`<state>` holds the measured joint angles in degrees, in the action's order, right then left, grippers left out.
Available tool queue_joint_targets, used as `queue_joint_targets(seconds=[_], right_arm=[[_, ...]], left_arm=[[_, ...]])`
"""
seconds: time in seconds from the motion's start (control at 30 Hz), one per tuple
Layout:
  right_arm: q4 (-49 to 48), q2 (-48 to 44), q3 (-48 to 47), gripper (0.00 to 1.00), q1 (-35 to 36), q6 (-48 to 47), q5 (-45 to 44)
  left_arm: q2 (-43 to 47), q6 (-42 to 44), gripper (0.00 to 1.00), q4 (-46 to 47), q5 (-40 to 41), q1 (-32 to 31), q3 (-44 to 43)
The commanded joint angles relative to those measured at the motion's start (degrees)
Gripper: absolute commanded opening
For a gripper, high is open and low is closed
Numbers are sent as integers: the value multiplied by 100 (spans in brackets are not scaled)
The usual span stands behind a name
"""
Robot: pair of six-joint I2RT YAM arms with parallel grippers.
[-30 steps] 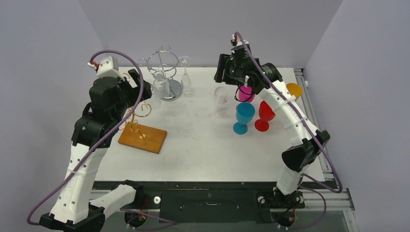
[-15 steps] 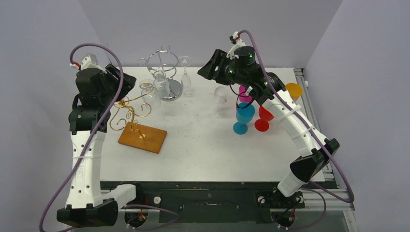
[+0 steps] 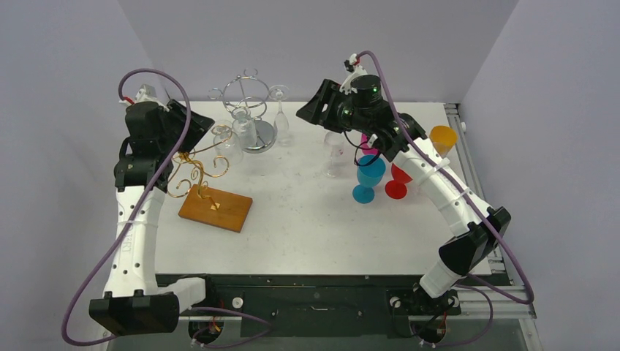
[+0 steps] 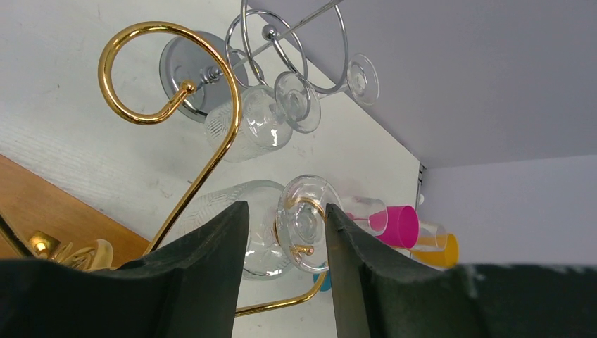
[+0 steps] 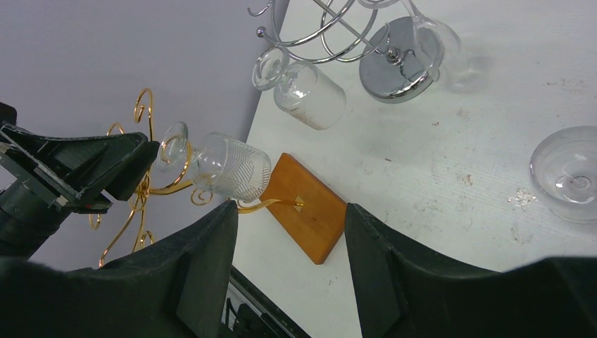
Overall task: Take the wine glass off the wine glass rack
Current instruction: Place the wine glass at the center of the board, then pick up the wine glass from the wine rack.
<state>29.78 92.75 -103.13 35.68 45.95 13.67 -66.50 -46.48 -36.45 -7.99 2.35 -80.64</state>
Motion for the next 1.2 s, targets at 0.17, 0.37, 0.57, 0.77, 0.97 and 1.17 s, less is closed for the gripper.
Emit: queue_joint_targets(seconds=[0.17,0.37,0.57,0.77,0.97,1.17], right_arm=[[-307,-397,65,53,-59,19,39],[-348,-402,104,53,-78,48,39],[-362,-424,155,53,-95,62,39],[-372,-459,180,52,-129,67,30],[-401,-476,236,52,-145,89,30],[-403,-484,248,51,-154,98,30]], left_arm=[[-165,-135,39,534,-156,37,15],[-227,-138,37,596,-238,37,53],[-247,-233,34,734,-413,42,166],[-214,-305,30,850,-512,38,251],[-200,-284,24,879,-551,37,236],[-182,-268,18,930,-593,46,241]])
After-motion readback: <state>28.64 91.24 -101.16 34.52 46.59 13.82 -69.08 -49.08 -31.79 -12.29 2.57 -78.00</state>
